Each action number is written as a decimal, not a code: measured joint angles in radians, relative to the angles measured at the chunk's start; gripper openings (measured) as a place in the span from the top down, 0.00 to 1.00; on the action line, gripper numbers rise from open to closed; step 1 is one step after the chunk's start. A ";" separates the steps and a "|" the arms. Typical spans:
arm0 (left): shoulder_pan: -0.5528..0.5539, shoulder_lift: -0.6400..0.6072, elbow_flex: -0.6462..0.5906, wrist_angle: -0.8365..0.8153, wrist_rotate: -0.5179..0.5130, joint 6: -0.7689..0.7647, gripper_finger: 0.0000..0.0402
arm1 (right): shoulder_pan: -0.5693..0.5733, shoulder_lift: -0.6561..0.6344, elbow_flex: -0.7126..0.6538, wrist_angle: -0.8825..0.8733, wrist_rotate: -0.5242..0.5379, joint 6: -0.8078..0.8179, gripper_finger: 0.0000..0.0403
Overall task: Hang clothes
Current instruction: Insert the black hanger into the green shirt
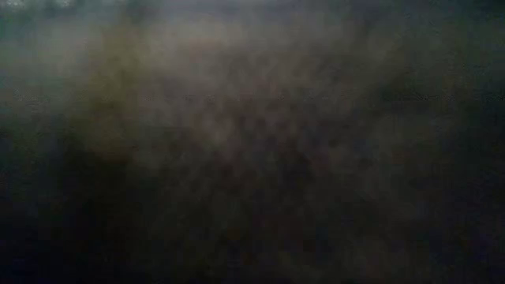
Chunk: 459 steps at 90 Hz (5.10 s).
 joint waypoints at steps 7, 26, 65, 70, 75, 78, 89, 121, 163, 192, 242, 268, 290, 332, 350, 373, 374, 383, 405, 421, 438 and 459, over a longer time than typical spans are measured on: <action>-0.001 -0.002 0.002 -0.002 -0.008 0.004 0.69 | 0.003 0.000 0.005 -0.004 0.016 0.000 0.93; -0.011 -0.010 0.000 -0.003 -0.078 0.070 0.62 | 0.001 -0.024 0.007 -0.012 0.080 0.010 0.93; -0.084 -0.120 -0.002 0.050 -0.125 0.141 0.61 | -0.008 -0.088 0.008 -0.013 0.146 0.020 0.93; -0.085 -0.127 -0.002 0.048 -0.124 0.133 0.61 | -0.012 -0.096 0.008 -0.009 0.146 0.021 0.93; -0.085 -0.127 -0.002 0.042 -0.111 0.118 0.61 | -0.014 -0.102 0.009 0.002 0.146 0.021 0.93; -0.084 -0.127 -0.003 0.040 -0.100 0.105 0.61 | -0.018 -0.106 0.009 0.010 0.148 0.021 0.93; -0.081 -0.127 -0.004 0.012 0.026 0.049 0.61 | -0.023 -0.118 0.009 0.027 0.160 0.020 0.93; -0.005 -0.126 -0.006 -0.060 0.440 -0.161 0.61 | -0.027 -0.150 0.009 0.084 0.176 0.012 0.93; 0.070 -0.114 -0.006 -0.222 0.528 -0.245 0.61 | -0.033 -0.161 0.009 0.106 0.196 0.000 0.93; 0.167 -0.108 -0.089 -0.235 0.547 -0.482 0.61 | -0.033 -0.161 0.009 0.113 0.196 -0.003 0.93; 0.237 -0.109 -0.101 -0.225 0.808 -0.737 0.61 | -0.033 -0.164 0.010 0.118 0.198 -0.025 0.93; 0.240 -0.109 -0.101 -0.212 0.807 -0.719 0.61 | -0.033 -0.164 0.010 0.119 0.198 -0.026 0.93; 0.245 -0.114 -0.183 -0.076 0.808 -0.720 0.61 | -0.033 -0.164 0.010 0.119 0.198 -0.033 0.93; 0.307 -0.158 -0.334 0.120 0.905 -0.861 0.61 | -0.034 -0.163 0.010 0.143 0.202 -0.066 0.93; 0.319 -0.156 -0.334 0.086 0.905 -0.875 0.61 | -0.034 -0.163 0.010 0.143 0.202 -0.076 0.93; 0.361 -0.101 -0.334 0.086 0.928 -0.917 0.61 | -0.034 -0.163 0.010 0.148 0.201 -0.077 0.93; 0.362 -0.096 -0.334 0.090 0.935 -0.921 0.61 | -0.034 -0.163 0.010 0.149 0.201 -0.077 0.93; 0.365 -0.060 -0.334 0.159 1.002 -0.930 0.61 | -0.033 -0.163 0.010 0.150 0.201 -0.077 0.93; 0.377 -0.038 -0.334 0.247 1.105 -0.952 0.61 | -0.033 -0.163 0.010 0.149 0.200 -0.076 0.93; 0.384 -0.014 -0.334 0.251 1.155 -0.981 0.61 | -0.033 -0.162 0.010 0.150 0.195 -0.076 0.93; 0.388 0.055 -0.334 0.325 1.179 -1.010 0.61 | -0.031 -0.162 0.010 0.172 0.195 -0.064 0.93; 0.394 0.127 -0.334 0.502 1.262 -1.070 0.61 | -0.031 -0.162 0.010 0.187 0.196 -0.059 0.93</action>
